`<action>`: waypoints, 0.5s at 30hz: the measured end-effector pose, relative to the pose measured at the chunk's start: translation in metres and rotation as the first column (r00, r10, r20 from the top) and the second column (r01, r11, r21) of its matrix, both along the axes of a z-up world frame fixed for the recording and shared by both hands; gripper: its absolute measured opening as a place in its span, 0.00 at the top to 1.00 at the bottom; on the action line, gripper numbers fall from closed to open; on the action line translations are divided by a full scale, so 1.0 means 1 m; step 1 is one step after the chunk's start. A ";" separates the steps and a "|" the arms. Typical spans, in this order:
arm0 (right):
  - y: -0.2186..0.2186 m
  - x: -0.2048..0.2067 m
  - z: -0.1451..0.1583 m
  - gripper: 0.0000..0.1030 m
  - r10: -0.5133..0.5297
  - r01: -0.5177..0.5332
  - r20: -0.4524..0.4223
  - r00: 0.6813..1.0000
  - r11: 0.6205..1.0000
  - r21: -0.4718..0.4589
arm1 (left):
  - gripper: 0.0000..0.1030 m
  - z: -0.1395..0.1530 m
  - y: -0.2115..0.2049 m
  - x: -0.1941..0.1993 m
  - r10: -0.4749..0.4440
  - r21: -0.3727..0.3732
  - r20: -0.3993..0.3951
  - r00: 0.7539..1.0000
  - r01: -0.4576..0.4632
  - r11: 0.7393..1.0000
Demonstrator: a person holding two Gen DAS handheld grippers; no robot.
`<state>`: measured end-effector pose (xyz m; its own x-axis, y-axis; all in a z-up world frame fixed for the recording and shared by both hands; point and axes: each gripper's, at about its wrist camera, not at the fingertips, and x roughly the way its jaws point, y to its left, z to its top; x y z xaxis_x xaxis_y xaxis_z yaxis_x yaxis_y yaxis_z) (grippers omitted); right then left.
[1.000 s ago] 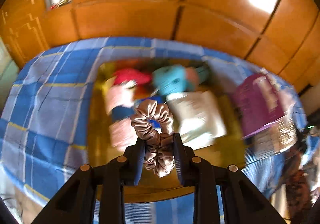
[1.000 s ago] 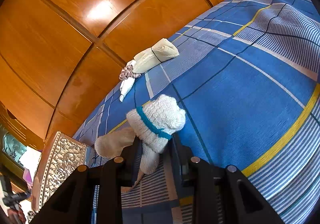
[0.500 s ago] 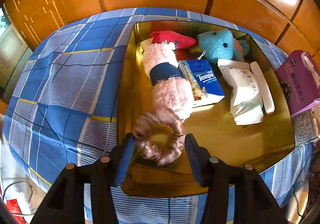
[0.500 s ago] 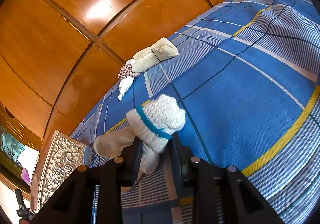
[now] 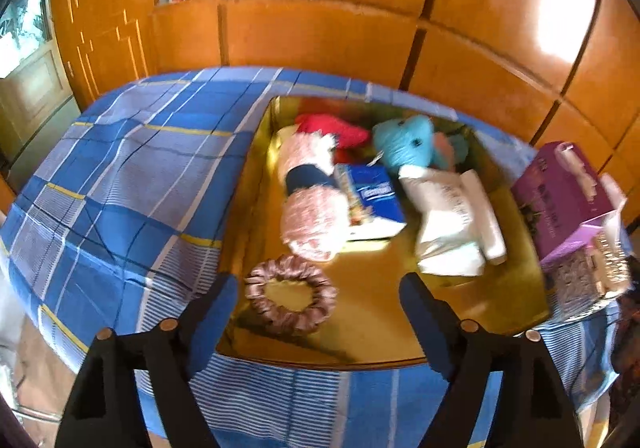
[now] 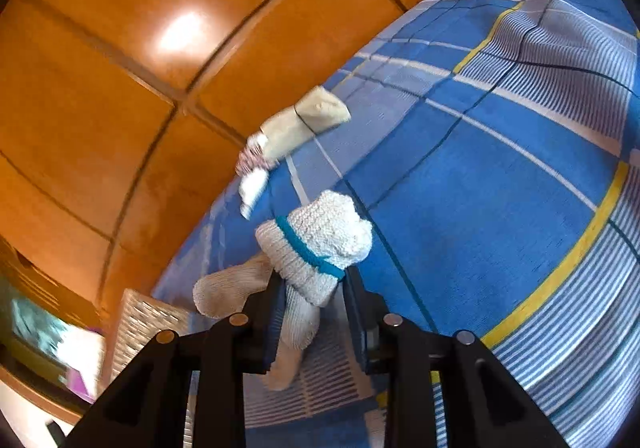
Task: Organize soft objects
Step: 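Carry the scrunchie into the gold tray and open the left gripper, then carry the striped sock into the gold tray and open the right gripper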
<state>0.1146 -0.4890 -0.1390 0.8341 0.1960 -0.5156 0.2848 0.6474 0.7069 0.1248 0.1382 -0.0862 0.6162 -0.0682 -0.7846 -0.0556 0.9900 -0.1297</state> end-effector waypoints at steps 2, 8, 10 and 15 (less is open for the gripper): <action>0.000 -0.006 0.012 0.73 0.002 -0.001 0.015 1.000 1.000 -0.012 | 0.16 0.004 -0.005 -0.005 -0.007 -0.033 0.028 1.000 0.008 0.999; 0.013 -0.025 0.055 0.73 0.041 -0.036 0.047 0.998 0.995 -0.098 | 0.16 0.011 -0.023 -0.015 -0.037 -0.070 0.064 0.997 0.041 0.997; 0.020 -0.035 0.072 0.73 0.061 -0.051 0.084 0.995 0.992 -0.114 | 0.16 0.011 -0.026 -0.018 -0.042 -0.063 0.074 0.996 0.047 0.997; 0.058 -0.057 0.123 0.73 0.175 -0.135 0.188 0.966 0.969 -0.206 | 0.16 0.012 -0.020 -0.027 -0.026 -0.075 0.107 0.994 0.035 0.997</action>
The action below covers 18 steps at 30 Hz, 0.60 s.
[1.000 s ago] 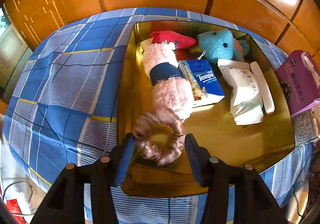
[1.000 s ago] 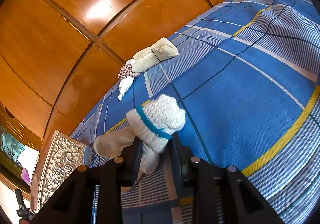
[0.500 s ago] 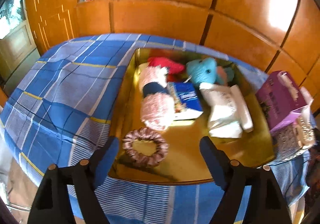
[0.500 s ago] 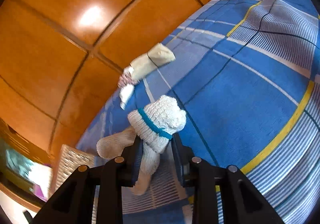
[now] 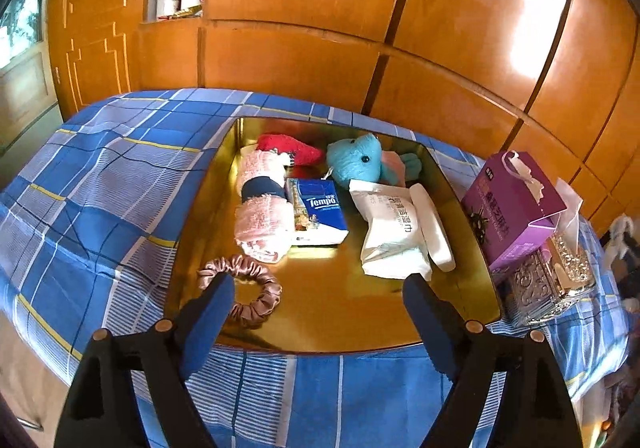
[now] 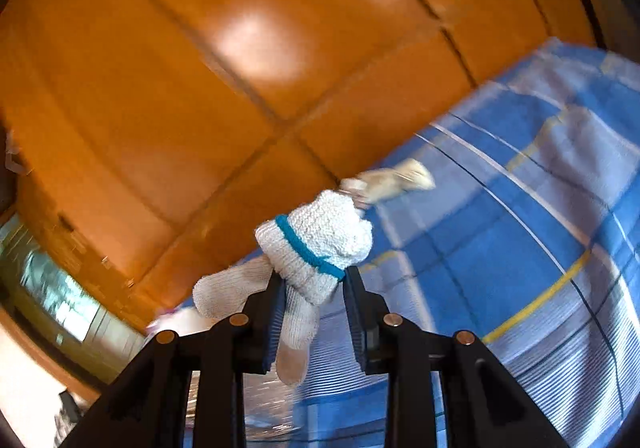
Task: Organize soft objects
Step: 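Carry the striped sock into the gold tray and open the right gripper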
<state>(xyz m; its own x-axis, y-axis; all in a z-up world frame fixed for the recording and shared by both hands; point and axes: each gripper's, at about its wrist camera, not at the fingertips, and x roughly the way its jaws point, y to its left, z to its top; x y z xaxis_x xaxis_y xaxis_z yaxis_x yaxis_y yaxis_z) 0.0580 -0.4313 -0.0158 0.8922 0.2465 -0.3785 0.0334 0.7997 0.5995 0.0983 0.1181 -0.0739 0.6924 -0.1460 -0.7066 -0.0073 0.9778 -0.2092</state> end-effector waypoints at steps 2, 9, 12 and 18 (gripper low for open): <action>0.019 -0.003 0.016 0.73 0.052 -0.050 0.034 0.998 0.998 -0.035 | 0.16 0.001 0.005 -0.005 0.009 -0.020 0.014 1.000 -0.008 1.000; 0.116 -0.003 0.064 0.73 0.305 -0.283 0.142 0.942 0.946 -0.157 | 0.16 -0.001 0.027 -0.017 0.068 -0.045 0.033 0.997 -0.067 0.997; 0.171 0.002 0.073 0.73 0.428 -0.394 0.136 0.893 0.892 -0.221 | 0.16 -0.002 0.038 -0.021 0.102 -0.059 0.035 0.994 -0.100 0.993; 0.278 0.024 0.061 0.73 0.578 -0.534 0.011 0.816 0.761 -0.370 | 0.16 -0.004 0.059 -0.027 0.151 -0.084 0.044 0.988 -0.147 0.985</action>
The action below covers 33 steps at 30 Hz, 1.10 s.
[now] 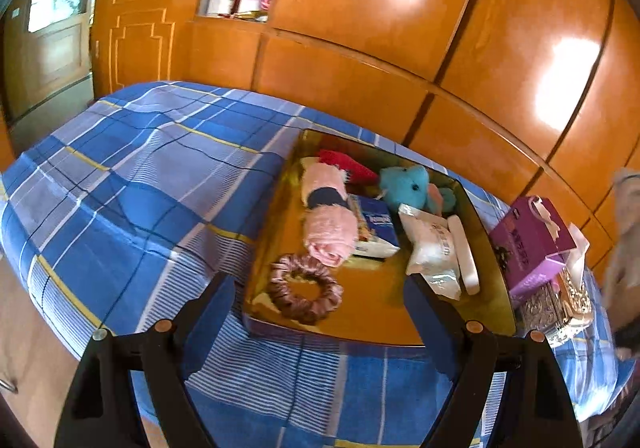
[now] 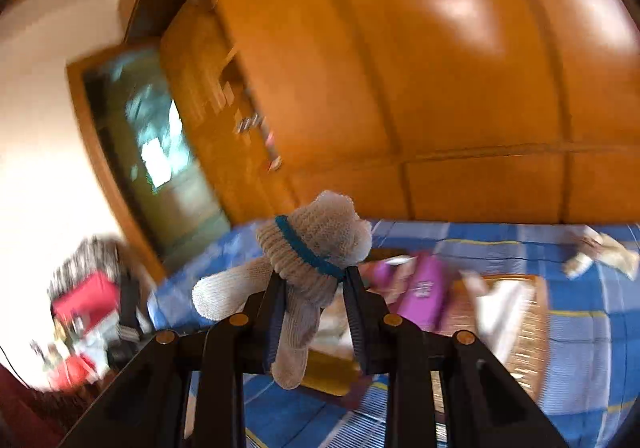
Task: Organize soft objects
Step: 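Carry the striped sock into the gold tray and open the right gripper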
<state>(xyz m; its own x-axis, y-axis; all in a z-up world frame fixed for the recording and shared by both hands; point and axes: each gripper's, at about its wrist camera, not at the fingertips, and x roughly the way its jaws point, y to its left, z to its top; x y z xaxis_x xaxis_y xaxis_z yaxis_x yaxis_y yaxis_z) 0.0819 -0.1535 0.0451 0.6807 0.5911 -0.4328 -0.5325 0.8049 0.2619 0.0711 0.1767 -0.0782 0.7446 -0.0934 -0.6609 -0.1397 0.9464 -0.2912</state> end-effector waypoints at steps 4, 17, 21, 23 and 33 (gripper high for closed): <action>0.066 0.034 -0.033 0.73 0.024 -0.041 -0.126 0.992 0.991 -0.129 | 0.16 0.000 0.012 -0.006 0.028 -0.009 0.010 1.000 -0.028 1.000; 0.158 0.095 -0.120 0.71 0.057 -0.148 -0.341 0.938 0.957 -0.248 | 0.15 -0.006 0.040 -0.014 0.093 -0.034 -0.006 0.996 -0.094 0.995; 0.167 0.102 -0.139 0.63 0.065 -0.185 -0.413 0.908 0.948 -0.257 | 0.15 -0.008 0.037 -0.012 0.081 -0.027 -0.016 0.997 -0.081 0.996; 0.166 0.100 -0.143 0.59 0.066 -0.186 -0.432 0.899 0.952 -0.242 | 0.15 -0.009 0.035 -0.011 0.075 -0.026 -0.019 0.997 -0.076 0.997; 0.144 0.080 -0.117 0.58 0.081 -0.173 -0.385 0.920 0.962 -0.209 | 0.15 -0.011 0.023 -0.009 0.054 -0.029 -0.026 0.998 -0.054 0.998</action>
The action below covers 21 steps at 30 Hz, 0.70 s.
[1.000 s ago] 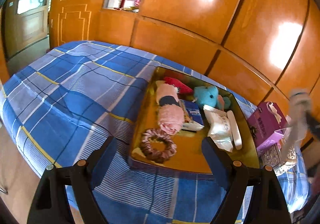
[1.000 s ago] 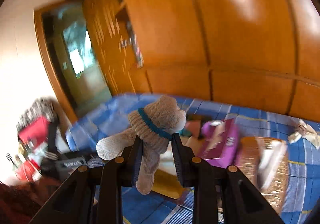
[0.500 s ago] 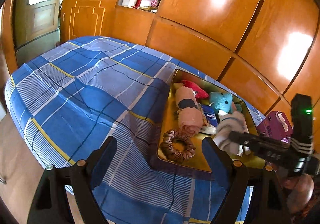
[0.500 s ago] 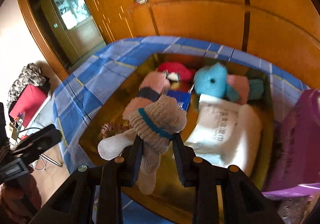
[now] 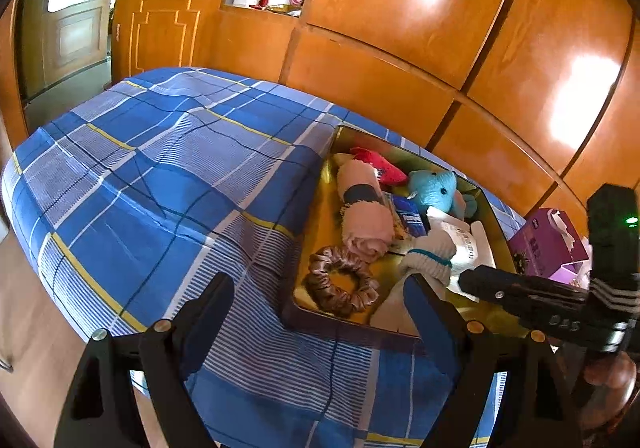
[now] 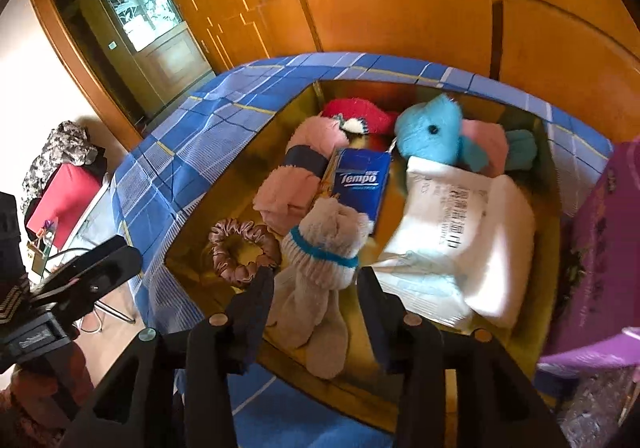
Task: Organize soft objects
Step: 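Carry the striped sock into the gold tray and open the right gripper, then move the right gripper to the beige mesh roll and grasp it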
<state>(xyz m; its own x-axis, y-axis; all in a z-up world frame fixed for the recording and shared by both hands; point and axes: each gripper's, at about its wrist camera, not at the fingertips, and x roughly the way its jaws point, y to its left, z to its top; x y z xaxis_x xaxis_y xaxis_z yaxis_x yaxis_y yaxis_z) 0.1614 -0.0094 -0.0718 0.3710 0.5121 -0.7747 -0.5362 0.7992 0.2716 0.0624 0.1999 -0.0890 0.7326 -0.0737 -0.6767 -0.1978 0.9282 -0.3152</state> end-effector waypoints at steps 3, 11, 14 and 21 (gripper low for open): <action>-0.008 -0.010 0.016 0.58 0.000 -0.002 0.027 1.000 0.999 0.042 | 0.15 0.001 -0.009 0.002 -0.026 0.008 -0.001 1.000 0.026 1.000; -0.048 -0.043 0.077 0.58 -0.037 0.010 0.177 0.983 0.988 0.155 | 0.15 0.008 -0.035 0.007 -0.103 0.015 0.003 0.995 0.103 0.995; -0.076 -0.051 0.093 0.58 -0.095 0.049 0.222 0.970 0.977 0.207 | 0.15 0.013 -0.049 0.009 -0.140 0.023 0.008 0.990 0.140 0.990; -0.184 -0.068 0.114 0.58 -0.357 0.244 0.241 0.902 0.885 0.397 | 0.14 0.033 -0.084 0.013 -0.239 0.042 0.037 0.970 0.238 0.970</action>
